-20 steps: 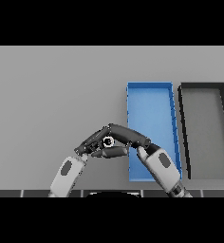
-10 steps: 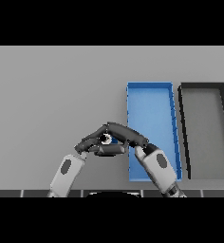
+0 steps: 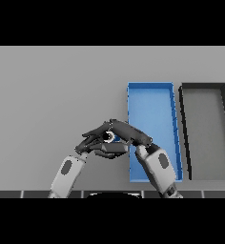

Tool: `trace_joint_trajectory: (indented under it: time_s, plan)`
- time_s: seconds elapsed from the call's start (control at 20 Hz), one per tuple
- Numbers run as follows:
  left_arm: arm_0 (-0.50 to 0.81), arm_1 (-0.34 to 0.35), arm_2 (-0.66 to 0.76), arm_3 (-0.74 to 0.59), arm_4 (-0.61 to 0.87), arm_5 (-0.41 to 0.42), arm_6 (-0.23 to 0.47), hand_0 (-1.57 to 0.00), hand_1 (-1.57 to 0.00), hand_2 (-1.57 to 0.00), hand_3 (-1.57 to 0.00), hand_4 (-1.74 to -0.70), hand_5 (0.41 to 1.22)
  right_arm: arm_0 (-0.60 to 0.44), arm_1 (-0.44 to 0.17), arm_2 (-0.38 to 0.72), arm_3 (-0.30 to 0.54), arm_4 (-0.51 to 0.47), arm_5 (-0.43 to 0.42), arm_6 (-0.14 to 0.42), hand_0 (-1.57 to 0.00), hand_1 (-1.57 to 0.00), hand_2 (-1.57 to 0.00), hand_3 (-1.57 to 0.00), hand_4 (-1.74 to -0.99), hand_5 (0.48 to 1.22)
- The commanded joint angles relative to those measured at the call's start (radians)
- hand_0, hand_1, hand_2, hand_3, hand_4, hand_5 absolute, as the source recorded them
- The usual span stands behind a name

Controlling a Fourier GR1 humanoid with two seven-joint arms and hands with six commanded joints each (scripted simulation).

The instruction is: Pick up the blue pipe and place it into the blue bin.

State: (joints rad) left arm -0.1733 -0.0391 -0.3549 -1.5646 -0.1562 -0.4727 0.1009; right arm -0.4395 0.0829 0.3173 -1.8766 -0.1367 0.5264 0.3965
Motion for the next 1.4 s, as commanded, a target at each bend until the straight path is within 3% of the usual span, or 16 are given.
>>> trace_joint_trajectory:
  time_s: [0.0, 0.1, 0.25, 0.35, 0.45, 0.55, 0.75, 0.9, 1.15, 1.35]
  plan:
    - [0.004, -0.002, -0.007, 0.002, -0.006, 0.004, -0.004, -0.02, -0.01, -0.01, -0.01, -0.97, 0.512, -0.023, 0.003, -0.022, -0.006, -0.04, 0.0, 0.043, -1.57, -1.57, -1.57, -1.57, -1.495, 1.221]
    - [0.002, -0.006, -0.01, 0.001, -0.007, 0.007, 0.013, -0.01, -0.01, -0.01, -0.01, -0.97, 0.493, -0.074, 0.02, -0.067, -0.021, -0.118, -0.029, 0.133, -1.57, -1.57, -1.57, -1.57, -1.494, 1.221]
    - [0.004, 0.001, -0.008, -0.008, -0.005, 0.004, 0.016, 0.0, 0.0, 0.0, 0.0, -0.97, 0.479, -0.204, 0.009, -0.15, -0.017, -0.227, -0.109, 0.209, -1.57, -1.57, -1.57, -1.57, -1.495, 1.221]
    - [-0.003, 0.001, -0.007, 0.006, -0.016, 0.01, 0.016, 0.0, 0.0, 0.0, 0.0, -0.96, 0.475, -0.312, -0.073, -0.184, 0.014, -0.335, -0.203, 0.21, -1.57, -1.57, -1.57, -1.57, -1.496, 1.221]
    - [0.012, 0.007, -0.016, -0.011, -0.015, 0.002, -0.006, 0.0, 0.0, 0.0, 0.0, -0.95, 0.473, -0.395, -0.098, -0.251, 0.026, -0.353, -0.254, 0.198, -1.57, -1.57, -1.57, -1.57, -1.497, 1.221]
    - [0.034, 0.021, -0.021, -0.041, -0.009, -0.006, -0.02, 0.0, 0.0, 0.0, 0.0, -0.95, 0.468, -0.455, -0.139, -0.321, 0.065, -0.333, -0.292, 0.179, -1.57, -1.57, -1.57, -1.57, -1.498, 1.221]
    - [0.037, 0.033, -0.008, -0.051, -0.002, -0.006, 0.0, 0.0, 0.0, 0.0, 0.0, -0.95, 0.47, -0.478, -0.214, -0.408, 0.158, -0.242, -0.288, 0.155, -1.57, -1.57, -1.57, -1.57, -1.498, 1.221]
    - [0.033, 0.032, -0.004, -0.058, 0.0, -0.002, 0.024, 0.0, 0.0, 0.0, 0.0, -0.95, 0.474, -0.441, -0.25, -0.465, 0.209, -0.184, -0.295, 0.18, -1.57, -1.57, -1.57, -1.57, -1.499, 1.221]
    - [0.02, 0.019, -0.006, -0.041, -0.011, 0.011, 0.005, 0.0, 0.0, 0.0, 0.0, -0.94, 0.463, -0.3, -0.262, -0.502, 0.22, -0.105, -0.272, 0.213, -1.57, -1.57, -1.57, -1.57, -1.499, 1.221]
    - [0.02, 0.047, 0.009, -0.039, -0.016, 0.011, -0.036, 0.0, 0.0, 0.0, 0.0, -0.93, 0.46, -0.166, -0.305, -0.443, 0.238, -0.058, -0.323, 0.213, -1.57, -1.57, -1.57, -1.57, -1.5, 1.221]
